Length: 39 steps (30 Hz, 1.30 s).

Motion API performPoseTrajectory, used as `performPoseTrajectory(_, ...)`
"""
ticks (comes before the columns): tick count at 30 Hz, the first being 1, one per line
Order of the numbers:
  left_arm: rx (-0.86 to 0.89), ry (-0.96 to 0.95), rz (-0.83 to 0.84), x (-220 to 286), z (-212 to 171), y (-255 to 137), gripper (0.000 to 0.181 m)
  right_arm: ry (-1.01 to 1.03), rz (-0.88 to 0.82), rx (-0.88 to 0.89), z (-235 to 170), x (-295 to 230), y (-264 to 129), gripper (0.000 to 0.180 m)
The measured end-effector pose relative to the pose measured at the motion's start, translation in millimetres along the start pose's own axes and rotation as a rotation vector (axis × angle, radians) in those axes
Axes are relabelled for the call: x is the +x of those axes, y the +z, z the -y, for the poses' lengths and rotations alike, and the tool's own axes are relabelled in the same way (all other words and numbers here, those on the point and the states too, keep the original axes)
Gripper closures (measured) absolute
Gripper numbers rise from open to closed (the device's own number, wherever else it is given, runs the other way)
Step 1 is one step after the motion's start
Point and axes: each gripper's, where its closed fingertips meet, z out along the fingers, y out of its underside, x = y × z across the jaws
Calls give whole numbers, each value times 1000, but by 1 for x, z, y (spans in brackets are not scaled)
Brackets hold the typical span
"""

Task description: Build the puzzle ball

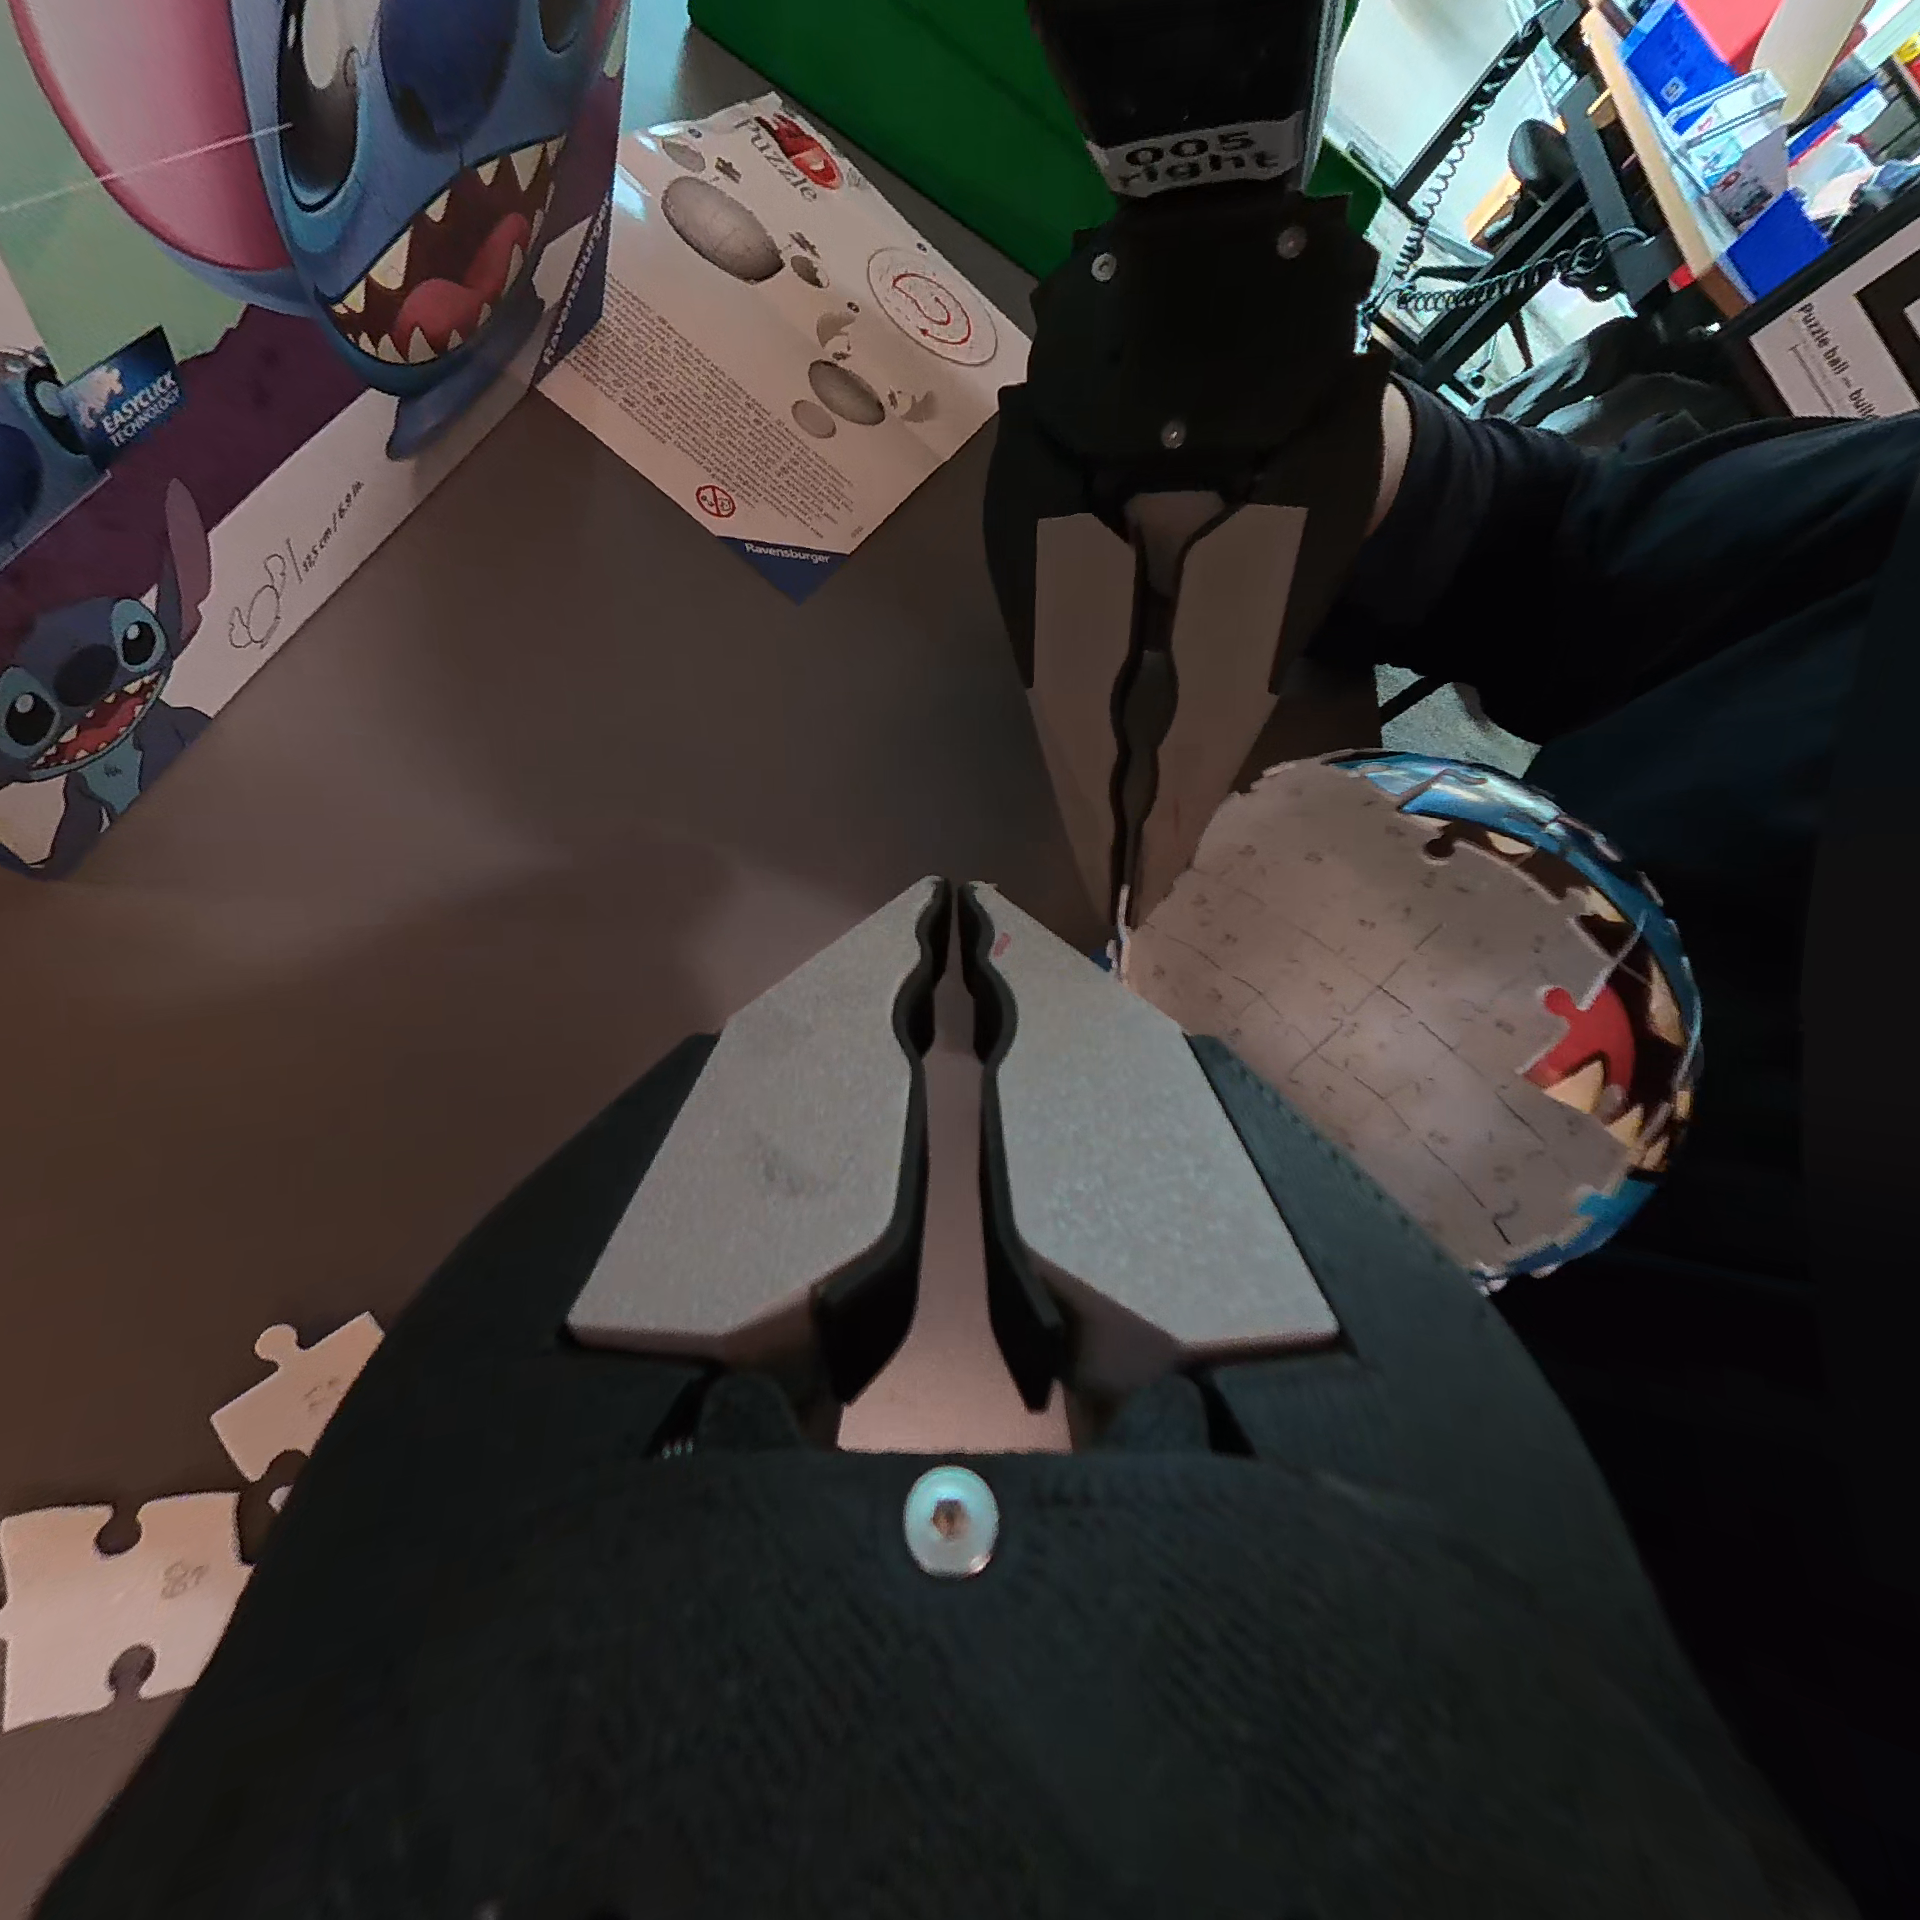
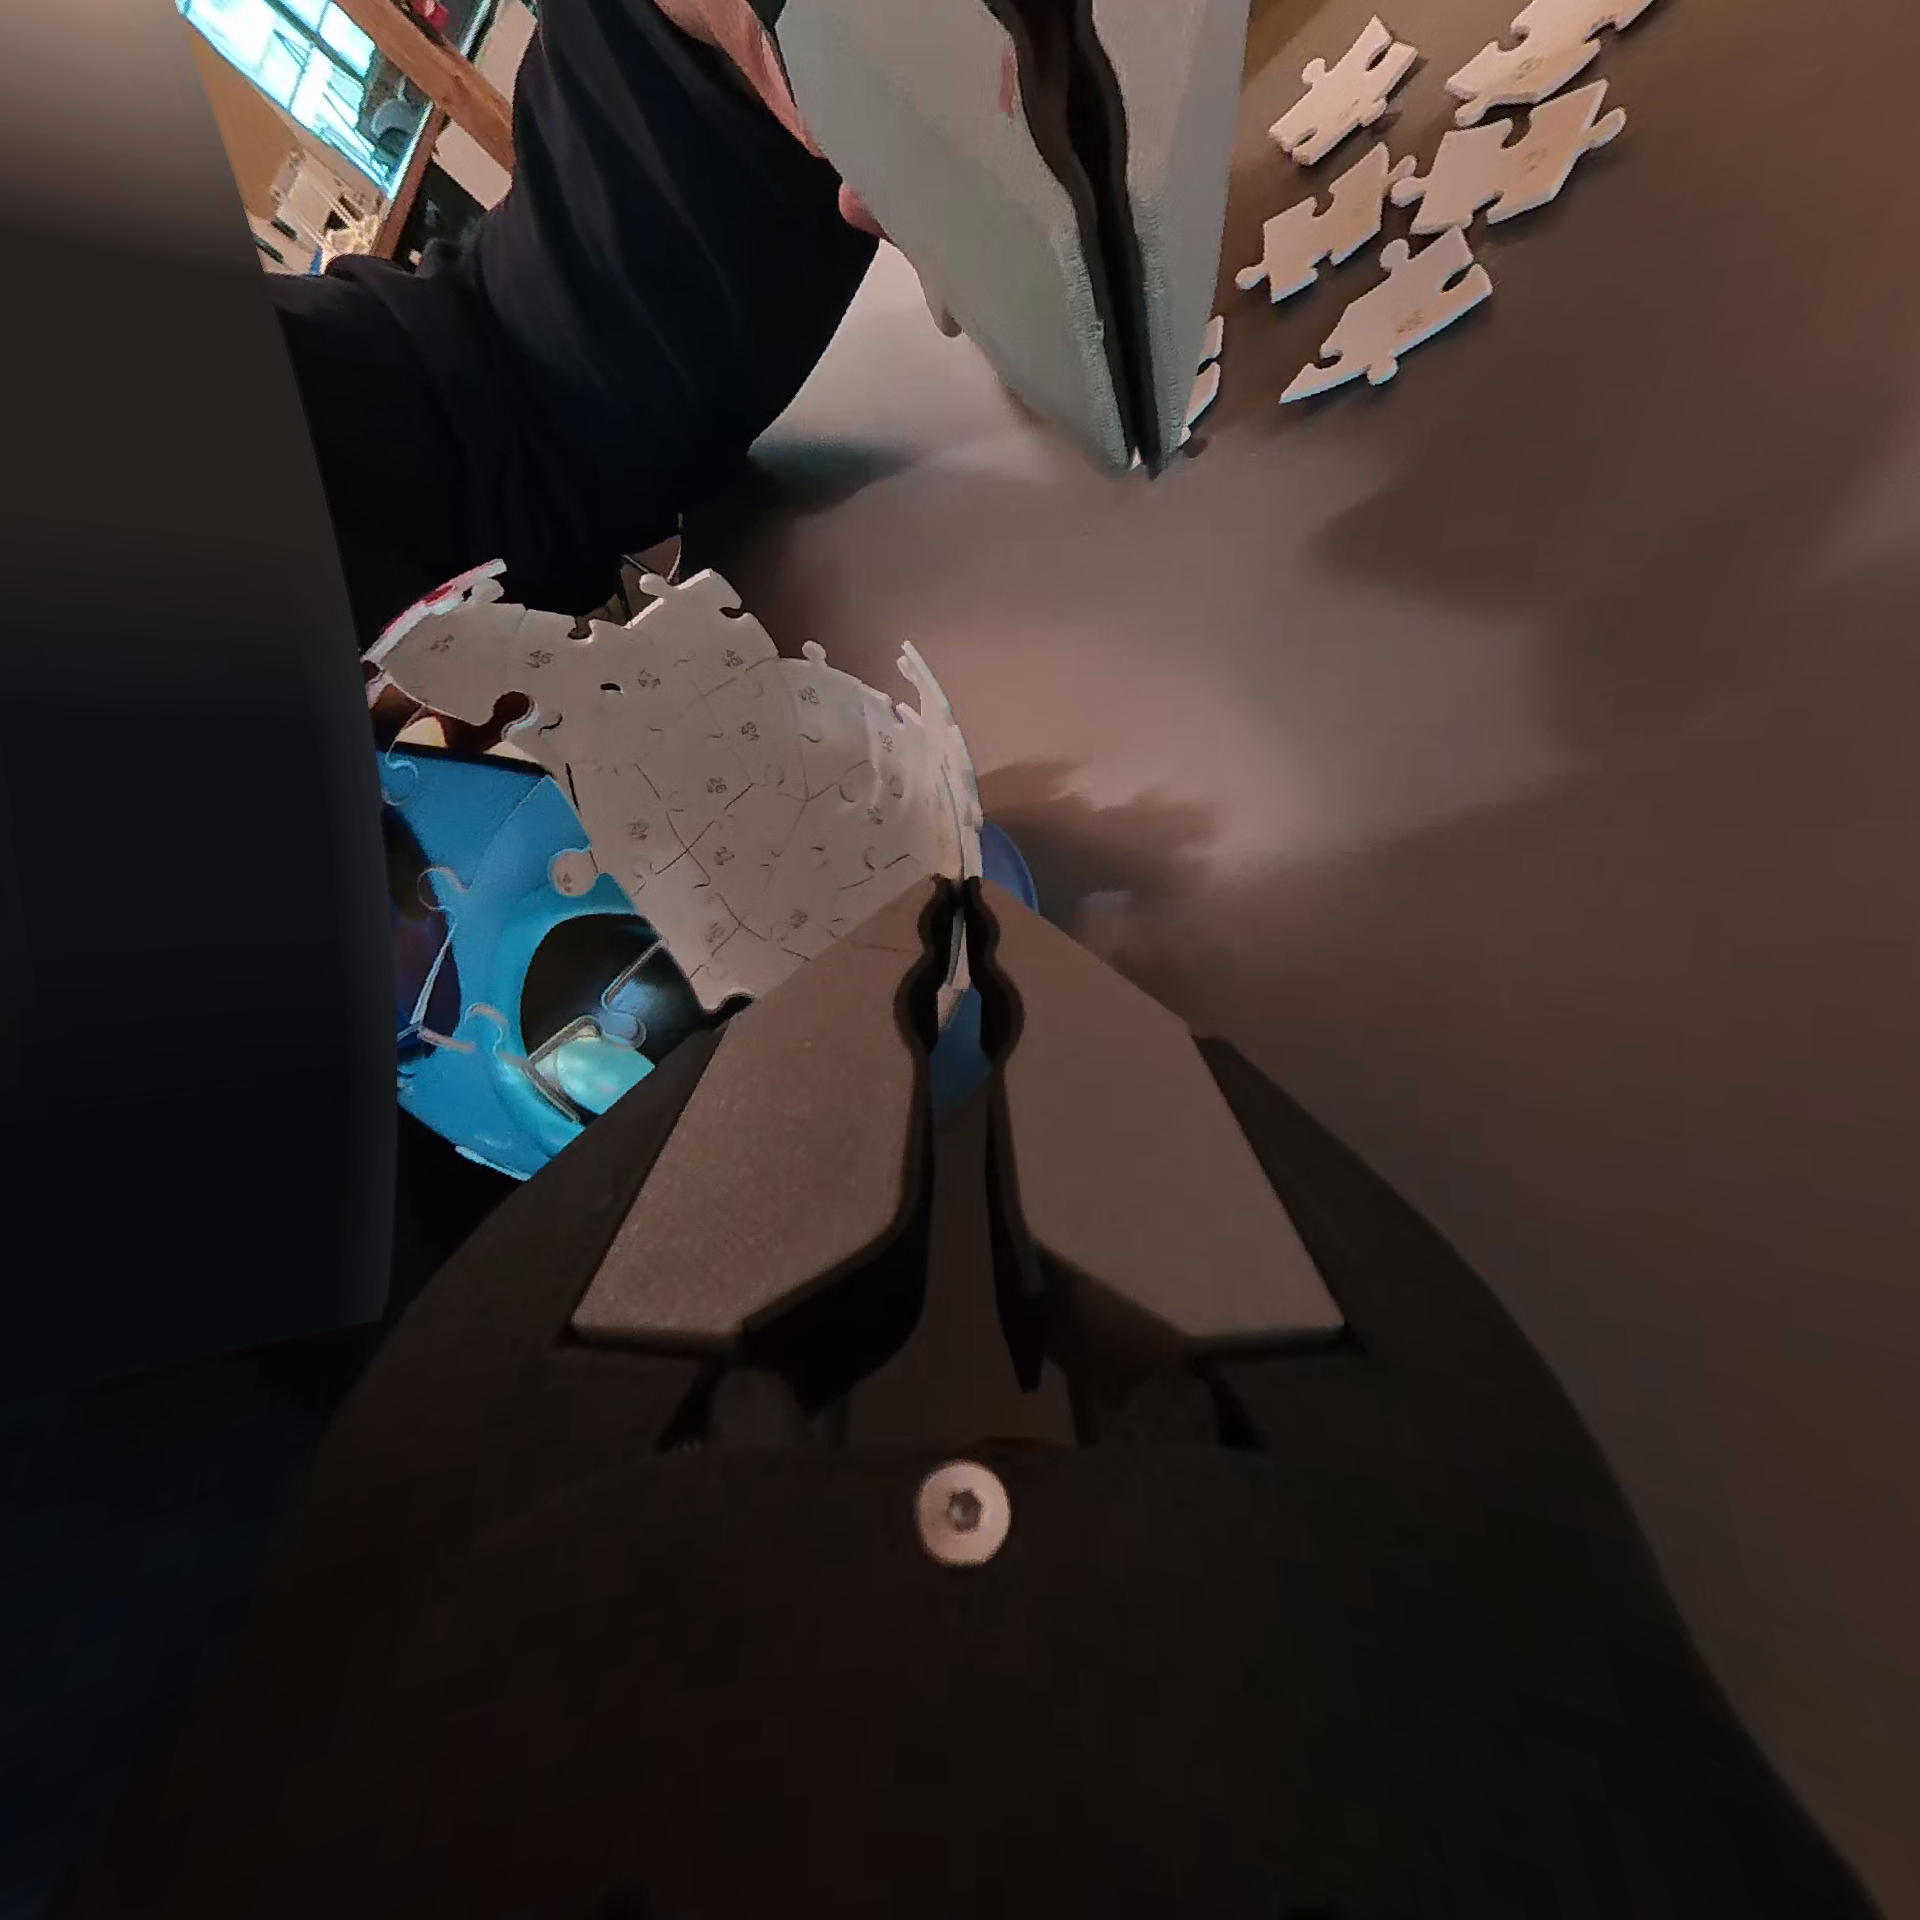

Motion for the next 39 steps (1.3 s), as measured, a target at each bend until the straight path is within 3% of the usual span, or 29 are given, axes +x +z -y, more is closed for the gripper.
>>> performPoseTrajectory(39,-10,6,-1,1,-2,1,181,4,-1,20,-1,3,5,180)
